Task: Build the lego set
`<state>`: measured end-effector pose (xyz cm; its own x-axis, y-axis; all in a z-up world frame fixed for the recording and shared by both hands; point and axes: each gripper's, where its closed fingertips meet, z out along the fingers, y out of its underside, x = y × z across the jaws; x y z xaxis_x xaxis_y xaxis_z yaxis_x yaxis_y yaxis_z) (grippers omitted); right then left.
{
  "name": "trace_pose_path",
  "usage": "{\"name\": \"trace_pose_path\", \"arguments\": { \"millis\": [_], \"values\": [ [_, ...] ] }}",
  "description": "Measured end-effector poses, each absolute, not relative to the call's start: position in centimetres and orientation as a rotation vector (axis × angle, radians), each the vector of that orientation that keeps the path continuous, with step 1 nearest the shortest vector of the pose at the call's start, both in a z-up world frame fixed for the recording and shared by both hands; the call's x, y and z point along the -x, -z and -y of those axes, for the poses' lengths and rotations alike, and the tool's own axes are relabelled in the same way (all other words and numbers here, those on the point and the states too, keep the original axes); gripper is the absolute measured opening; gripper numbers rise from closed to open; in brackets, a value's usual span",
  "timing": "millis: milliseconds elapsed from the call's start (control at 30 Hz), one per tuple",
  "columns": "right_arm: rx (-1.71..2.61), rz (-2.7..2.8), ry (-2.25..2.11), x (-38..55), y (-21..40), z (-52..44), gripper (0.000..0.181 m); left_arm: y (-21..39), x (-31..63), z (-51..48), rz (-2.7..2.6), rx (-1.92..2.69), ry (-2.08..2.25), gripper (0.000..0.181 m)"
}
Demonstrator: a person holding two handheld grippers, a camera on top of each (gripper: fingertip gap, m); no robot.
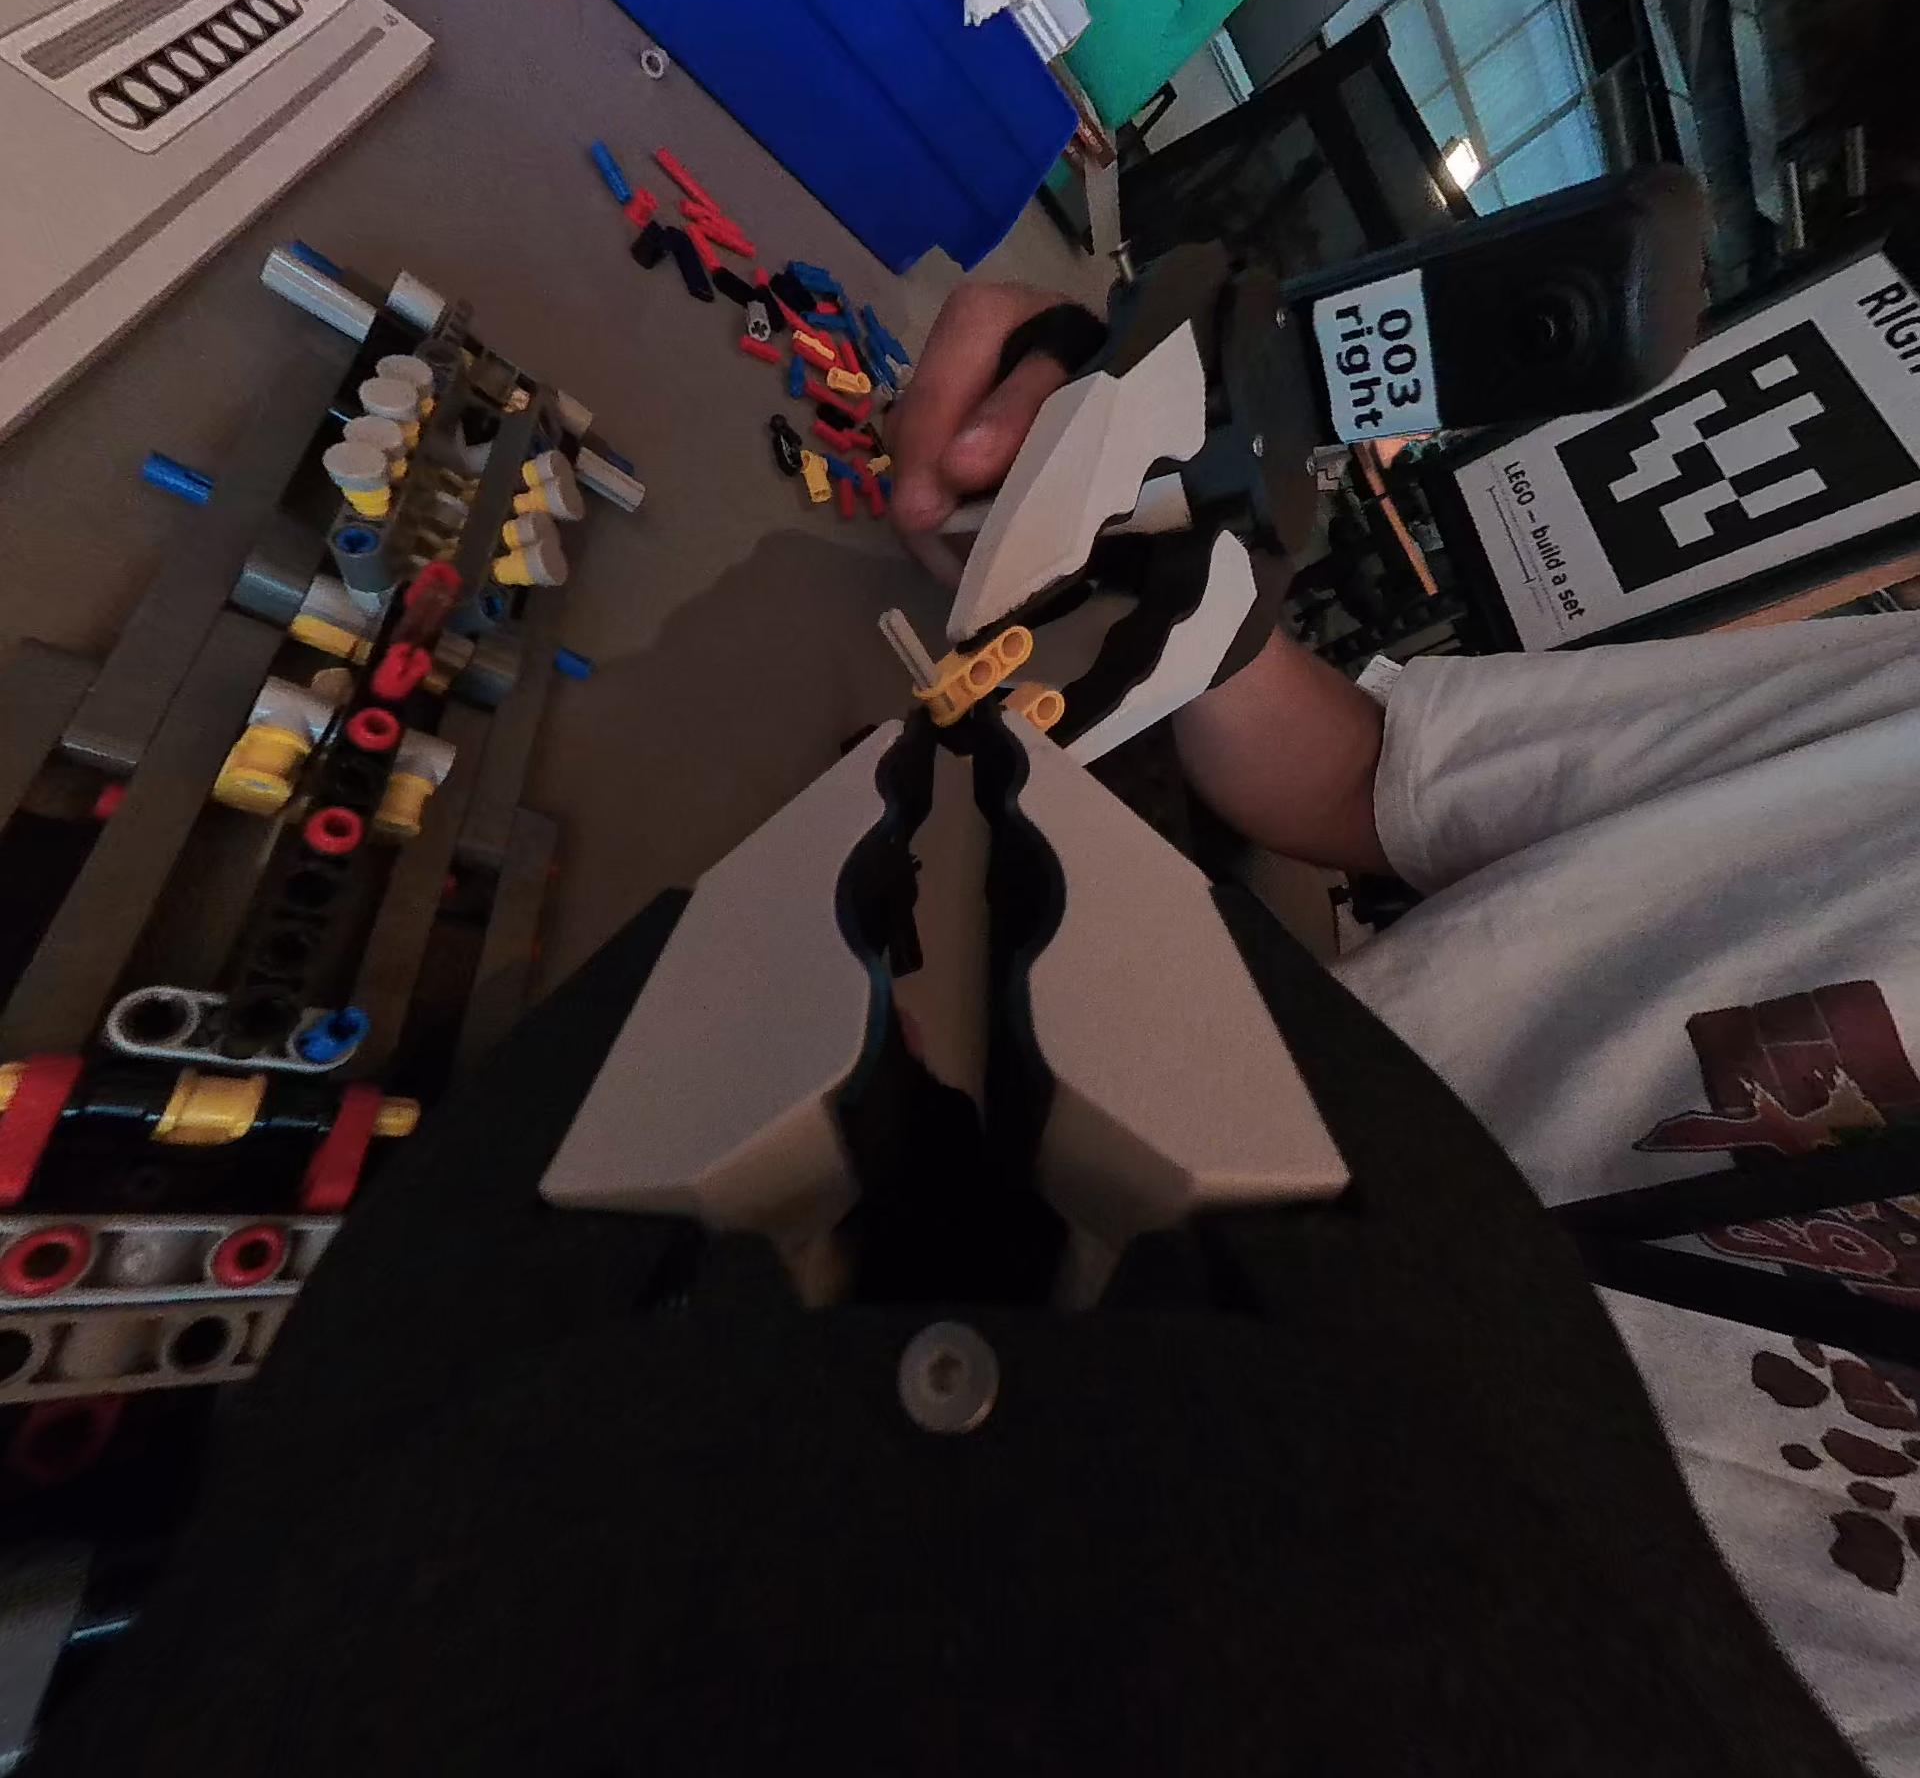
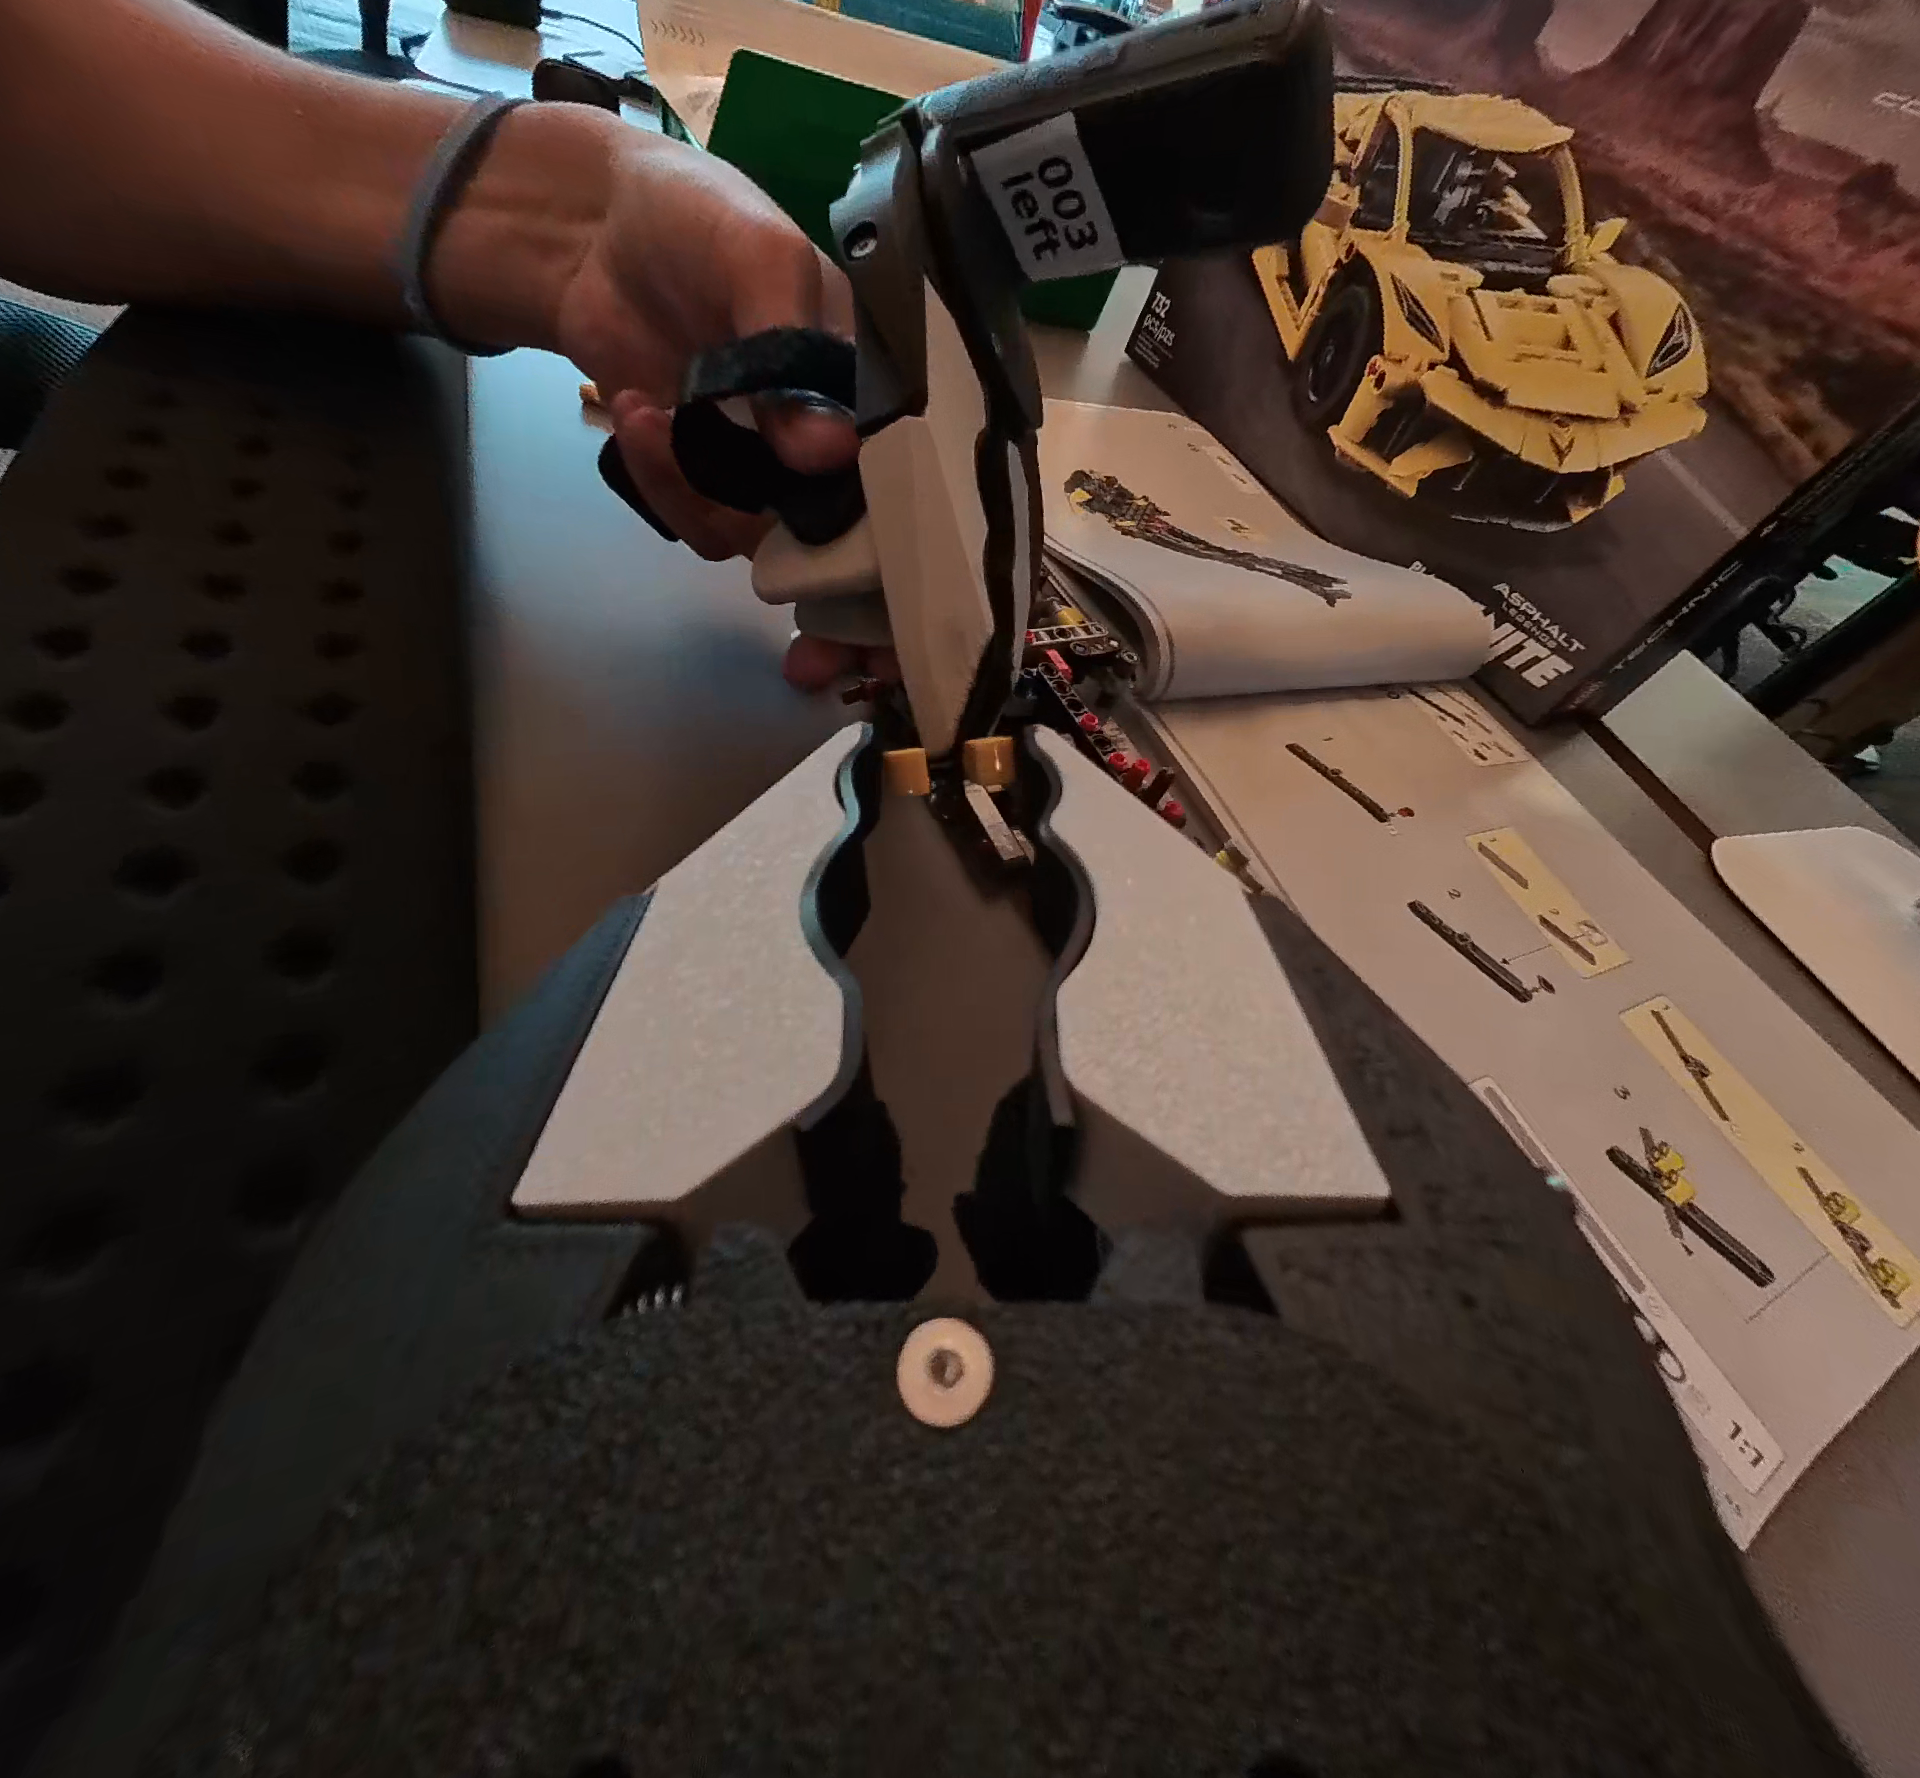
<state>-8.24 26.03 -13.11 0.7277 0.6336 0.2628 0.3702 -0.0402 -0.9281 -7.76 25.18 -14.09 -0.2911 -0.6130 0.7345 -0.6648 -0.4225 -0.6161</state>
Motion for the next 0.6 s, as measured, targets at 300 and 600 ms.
{"name": "trace_pose_path", "arguments": {
  "millis": [300, 600],
  "values": [
    [1.735, 0.808, -0.310, 8.1, 13.9, -26.1, 0.025, 14.8, 7.6, -26.2, 2.006, -1.934, -1.765, 0.012],
    [1.889, 1.006, -0.506, 9.6, 14.7, -24.0, 0.025, 14.0, 8.1, -27.8, 2.277, -1.948, -1.727, 0.018]
  ]
}}
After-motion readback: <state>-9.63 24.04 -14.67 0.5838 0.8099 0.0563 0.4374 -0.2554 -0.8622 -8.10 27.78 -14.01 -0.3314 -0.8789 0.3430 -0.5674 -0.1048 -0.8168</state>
